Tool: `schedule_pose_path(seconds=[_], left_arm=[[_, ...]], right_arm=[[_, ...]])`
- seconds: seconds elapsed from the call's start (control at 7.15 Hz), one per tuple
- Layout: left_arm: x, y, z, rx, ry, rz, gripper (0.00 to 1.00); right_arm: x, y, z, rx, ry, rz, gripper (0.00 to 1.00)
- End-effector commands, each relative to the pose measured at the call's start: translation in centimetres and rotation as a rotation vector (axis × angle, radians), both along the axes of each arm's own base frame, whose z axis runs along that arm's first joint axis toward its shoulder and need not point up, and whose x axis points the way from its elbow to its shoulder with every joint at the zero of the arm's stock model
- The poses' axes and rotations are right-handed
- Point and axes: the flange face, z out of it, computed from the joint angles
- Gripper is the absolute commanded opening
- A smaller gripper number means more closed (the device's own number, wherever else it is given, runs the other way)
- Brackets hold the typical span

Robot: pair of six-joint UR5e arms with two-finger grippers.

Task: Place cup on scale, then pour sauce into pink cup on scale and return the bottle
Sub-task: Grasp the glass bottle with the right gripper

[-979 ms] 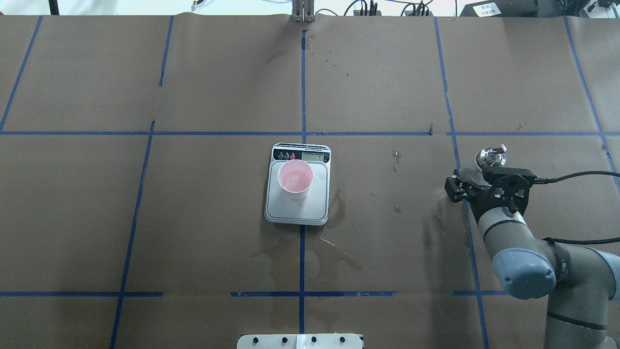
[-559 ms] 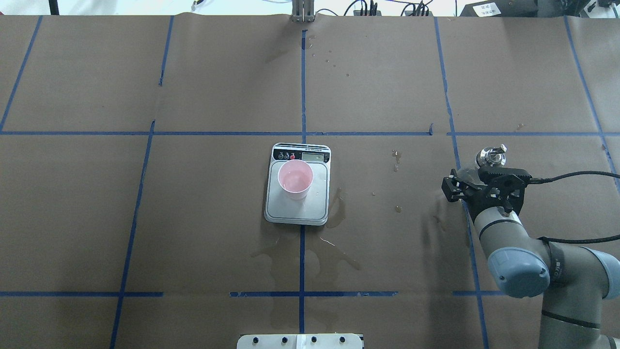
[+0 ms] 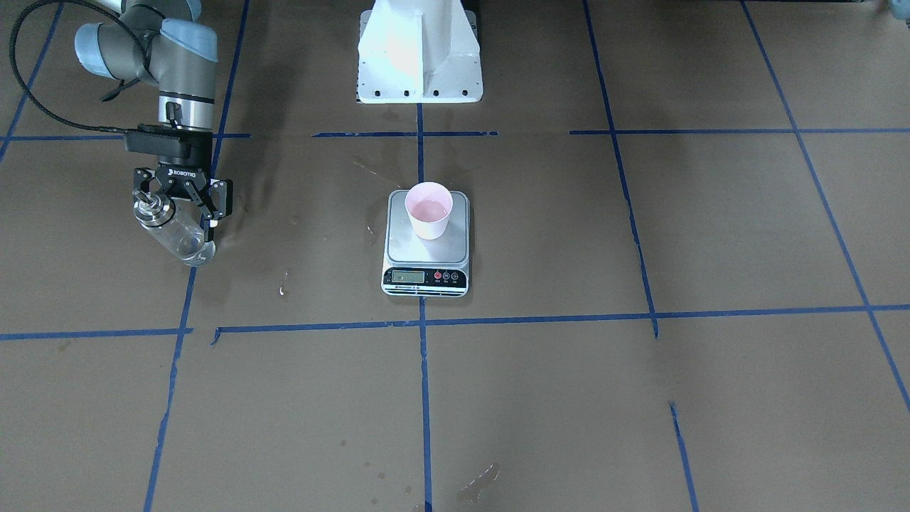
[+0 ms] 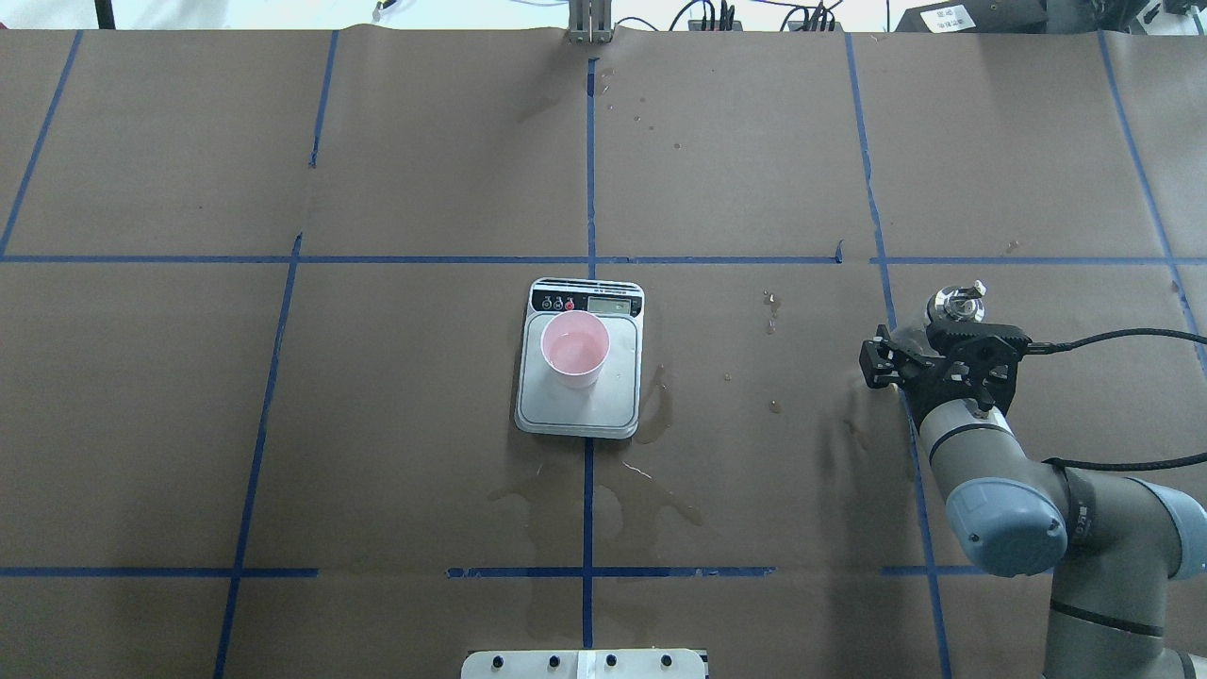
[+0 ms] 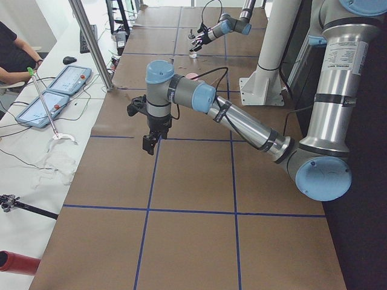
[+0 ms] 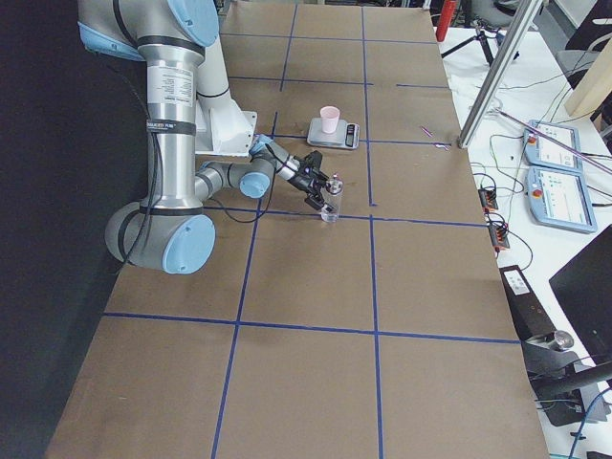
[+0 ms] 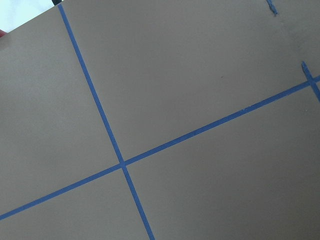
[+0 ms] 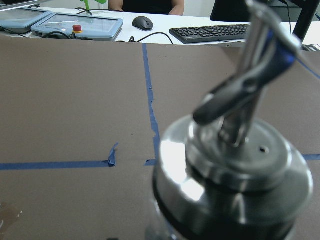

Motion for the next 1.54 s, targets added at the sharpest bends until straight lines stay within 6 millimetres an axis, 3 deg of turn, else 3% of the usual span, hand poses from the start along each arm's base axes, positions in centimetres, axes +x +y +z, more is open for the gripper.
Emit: schedule_pose_path(seconds=[0.0,0.7,0.84,0.98,1.12,1.26,1.4], left_arm=[[-0.1,0.1,-0.2,0.003,0.001,-0.003,1.00],[-0.1,0.1,-0.4,0.006,0.001,-0.004,1.00],[-0.1,0.1,-0.4,0.006,0.001,-0.004,1.00],[-0.1,0.1,-0.4,0.006,0.002,-0.005,1.00],[-0.2,0.1,-0.5,0.012,0.000,-0.002,1.00],[-0.3,0.1,-0.5,0.013,-0.002,-0.005,1.00],[-0.3,0.1,-0.5,0.013,-0.002,-0.005,1.00]], right_arm=[[0.1,0.0,0.0,0.001,0.001,0.000,0.87],[0.4,-0.4,0.5,-0.002,0.013,0.008,0.87],[0.6,-0.8,0.3,-0.002,0.009,0.016,0.63],[1.0,-1.1,0.4,0.000,0.018,0.020,0.20],[1.5,-1.6,0.3,0.007,0.027,0.025,0.00],[2.6,-2.6,-0.6,0.021,0.037,0.030,0.00],[4.5,-3.6,-3.2,0.051,0.034,0.027,0.00]])
